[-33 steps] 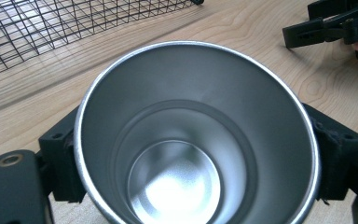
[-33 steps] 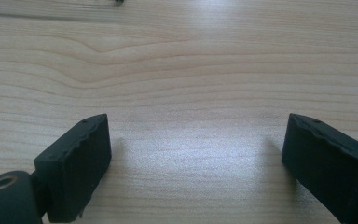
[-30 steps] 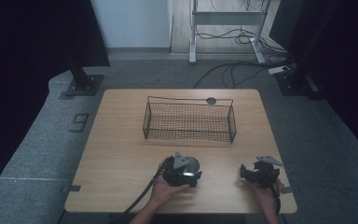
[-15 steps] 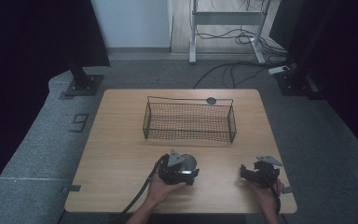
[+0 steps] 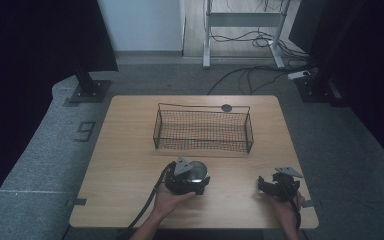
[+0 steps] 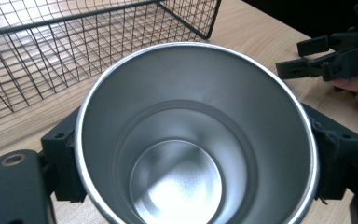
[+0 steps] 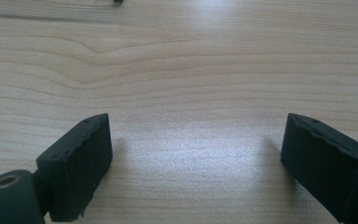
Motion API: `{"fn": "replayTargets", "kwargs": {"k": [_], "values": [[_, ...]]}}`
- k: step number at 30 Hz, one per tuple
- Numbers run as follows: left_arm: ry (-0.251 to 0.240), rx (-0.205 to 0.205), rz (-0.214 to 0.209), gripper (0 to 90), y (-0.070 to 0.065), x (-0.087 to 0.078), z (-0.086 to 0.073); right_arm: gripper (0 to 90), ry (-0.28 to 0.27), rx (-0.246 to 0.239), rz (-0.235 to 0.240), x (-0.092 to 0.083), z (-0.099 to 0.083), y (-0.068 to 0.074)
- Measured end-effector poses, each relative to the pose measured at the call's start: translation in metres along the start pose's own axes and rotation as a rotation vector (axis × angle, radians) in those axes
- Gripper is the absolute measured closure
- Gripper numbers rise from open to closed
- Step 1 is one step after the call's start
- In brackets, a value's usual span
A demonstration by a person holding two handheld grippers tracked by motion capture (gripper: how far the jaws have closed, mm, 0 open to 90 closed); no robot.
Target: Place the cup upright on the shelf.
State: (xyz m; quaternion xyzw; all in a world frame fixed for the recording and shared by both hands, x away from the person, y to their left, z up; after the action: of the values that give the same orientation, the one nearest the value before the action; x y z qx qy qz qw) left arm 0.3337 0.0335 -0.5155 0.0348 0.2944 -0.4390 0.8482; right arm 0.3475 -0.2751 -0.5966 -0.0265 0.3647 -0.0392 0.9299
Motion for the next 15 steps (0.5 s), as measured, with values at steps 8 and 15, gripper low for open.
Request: {"fn": "replayTargets", "kwargs": {"k": [8, 15], "values": [[-0.016, 0.008, 0.009, 14.4, 0.002, -0.008, 0.012, 9.0, -0.001, 0.001, -0.001, 0.000, 0.000, 0.000], [-0.028, 0.012, 0.015, 14.4, 0.005, -0.013, 0.022, 9.2, -0.001, 0.002, -0.001, 0.000, 0.000, 0.000]]}}
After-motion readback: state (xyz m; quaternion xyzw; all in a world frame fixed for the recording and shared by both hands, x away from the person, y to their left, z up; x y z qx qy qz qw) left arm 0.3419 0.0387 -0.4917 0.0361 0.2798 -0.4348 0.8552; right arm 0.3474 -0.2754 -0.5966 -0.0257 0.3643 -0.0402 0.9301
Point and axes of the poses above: each handheld gripper's, and its own axes: x roughly forward along the jaws, z roughly out of its top, y roughly to its left, the point moved 6 cm from there along x, roughly forward along the jaws, and after that the axes turned 8 degrees about -z, right-handed, at the moved point
